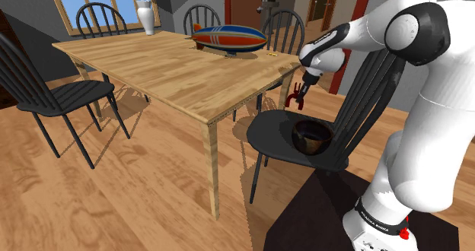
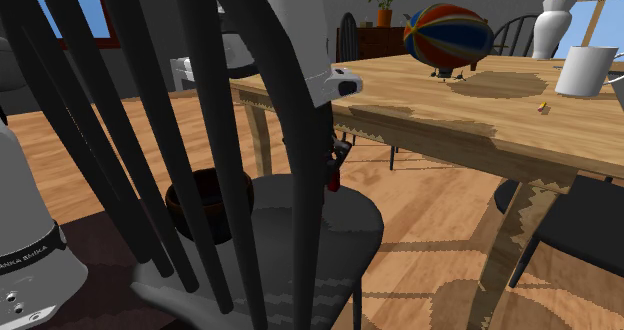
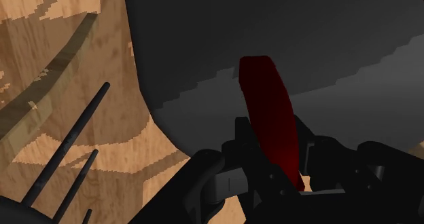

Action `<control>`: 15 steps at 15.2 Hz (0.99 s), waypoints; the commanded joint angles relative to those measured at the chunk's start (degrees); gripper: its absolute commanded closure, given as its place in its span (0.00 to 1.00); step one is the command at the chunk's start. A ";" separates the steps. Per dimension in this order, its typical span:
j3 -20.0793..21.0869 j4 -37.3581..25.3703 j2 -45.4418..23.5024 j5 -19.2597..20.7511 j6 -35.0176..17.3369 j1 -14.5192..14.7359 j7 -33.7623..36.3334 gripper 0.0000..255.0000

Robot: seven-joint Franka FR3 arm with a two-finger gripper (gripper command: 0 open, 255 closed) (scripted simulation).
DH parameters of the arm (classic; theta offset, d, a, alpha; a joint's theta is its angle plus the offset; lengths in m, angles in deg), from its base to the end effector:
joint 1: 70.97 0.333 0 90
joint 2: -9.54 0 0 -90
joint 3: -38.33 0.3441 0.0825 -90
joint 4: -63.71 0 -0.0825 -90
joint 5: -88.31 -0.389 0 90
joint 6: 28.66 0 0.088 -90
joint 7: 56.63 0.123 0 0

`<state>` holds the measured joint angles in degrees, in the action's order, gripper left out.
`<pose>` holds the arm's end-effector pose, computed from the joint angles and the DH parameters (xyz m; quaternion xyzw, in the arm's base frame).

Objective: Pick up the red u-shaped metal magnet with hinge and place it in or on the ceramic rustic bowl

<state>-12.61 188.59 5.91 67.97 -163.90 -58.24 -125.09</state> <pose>0.4485 -0.3377 0.3955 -0.9805 -0.1468 -0.1302 0.0071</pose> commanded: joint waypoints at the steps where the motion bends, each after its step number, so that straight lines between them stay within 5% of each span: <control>1: -0.23 -0.36 1.58 2.15 1.04 0.32 1.68 1.00; 15: 0.52 -6.23 8.34 11.01 10.07 0.46 9.23 1.00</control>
<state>-12.18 182.92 13.81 78.45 -154.64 -57.72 -116.27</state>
